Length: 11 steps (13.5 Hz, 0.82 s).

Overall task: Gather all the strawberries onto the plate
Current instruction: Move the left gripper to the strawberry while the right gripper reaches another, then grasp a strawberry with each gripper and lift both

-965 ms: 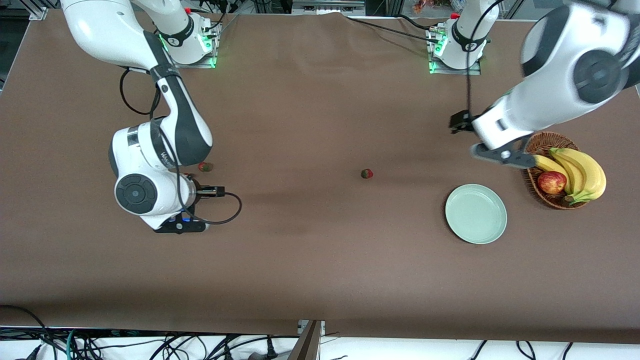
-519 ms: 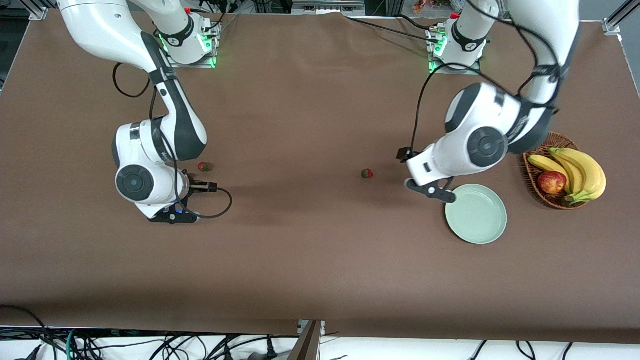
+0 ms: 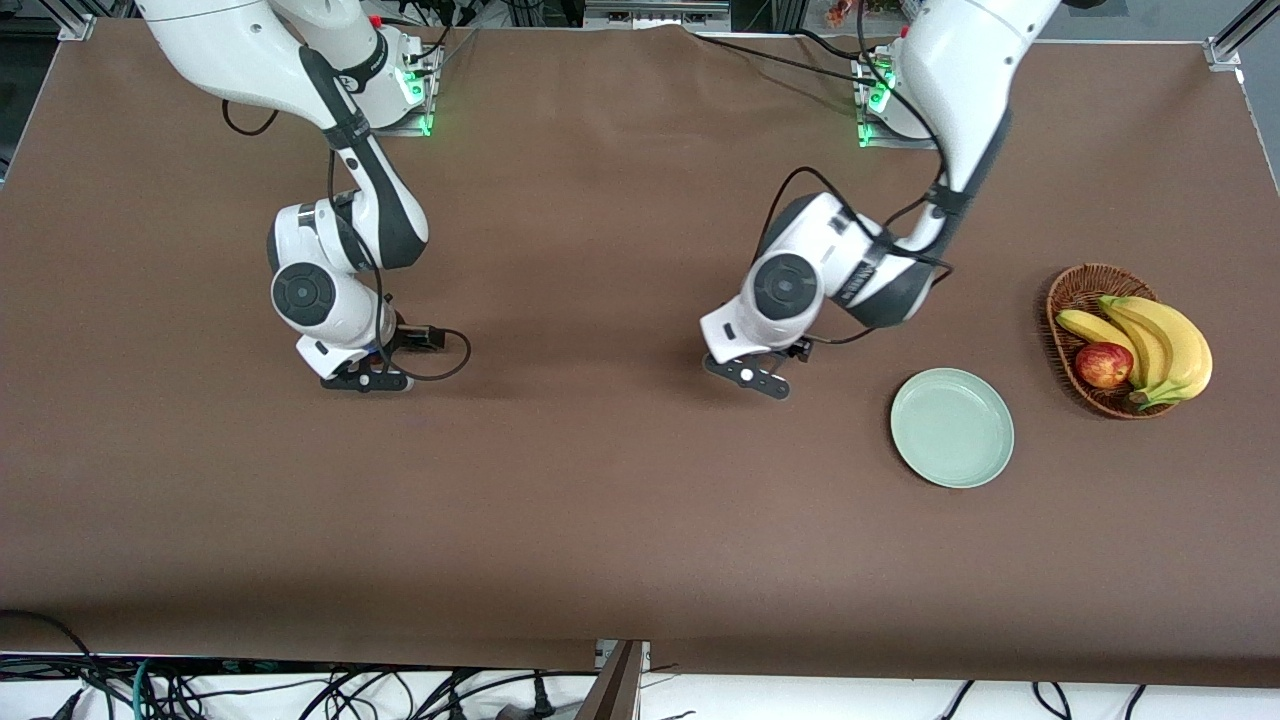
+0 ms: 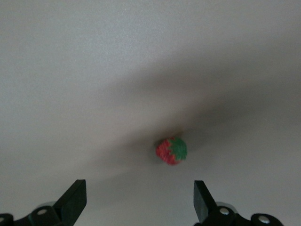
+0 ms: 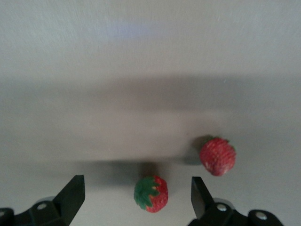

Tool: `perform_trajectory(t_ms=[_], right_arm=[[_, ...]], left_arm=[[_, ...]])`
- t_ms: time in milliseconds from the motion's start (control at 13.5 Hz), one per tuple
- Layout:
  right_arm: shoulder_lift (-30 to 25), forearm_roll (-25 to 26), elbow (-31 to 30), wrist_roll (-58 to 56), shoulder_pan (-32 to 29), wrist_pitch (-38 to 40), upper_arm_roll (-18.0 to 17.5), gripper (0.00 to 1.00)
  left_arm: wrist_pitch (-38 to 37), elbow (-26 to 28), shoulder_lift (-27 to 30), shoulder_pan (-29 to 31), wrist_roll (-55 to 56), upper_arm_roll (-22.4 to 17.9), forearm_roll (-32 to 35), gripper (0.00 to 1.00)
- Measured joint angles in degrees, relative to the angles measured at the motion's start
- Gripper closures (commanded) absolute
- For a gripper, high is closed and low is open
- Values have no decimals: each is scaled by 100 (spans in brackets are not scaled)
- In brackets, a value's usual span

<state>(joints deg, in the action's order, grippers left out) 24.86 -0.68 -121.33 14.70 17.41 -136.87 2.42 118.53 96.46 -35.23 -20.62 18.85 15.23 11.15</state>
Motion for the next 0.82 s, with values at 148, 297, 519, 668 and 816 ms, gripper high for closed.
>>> perform_trajectory(t_ms=[148, 297, 519, 668, 816], right_arm=[[-43, 0, -223, -44, 4, -200, -14, 0], [-71, 0, -327, -86, 7, -300, -52, 4], [-79, 0, -363, -107, 10, -348, -82, 28], [-80, 0, -377, -111, 9, -351, -82, 51], [-80, 0, -382, -140, 9, -356, -82, 69]], left_arm=[[87, 9, -174, -300, 929, 4, 570, 0], [150, 17, -330, -594, 1797, 5, 1012, 0], [278, 30, -511, -784, 2475, 3, 1480, 0], [423, 91, -547, -777, 2552, -28, 1498, 15], [569, 136, -554, -752, 2560, -50, 1499, 53]])
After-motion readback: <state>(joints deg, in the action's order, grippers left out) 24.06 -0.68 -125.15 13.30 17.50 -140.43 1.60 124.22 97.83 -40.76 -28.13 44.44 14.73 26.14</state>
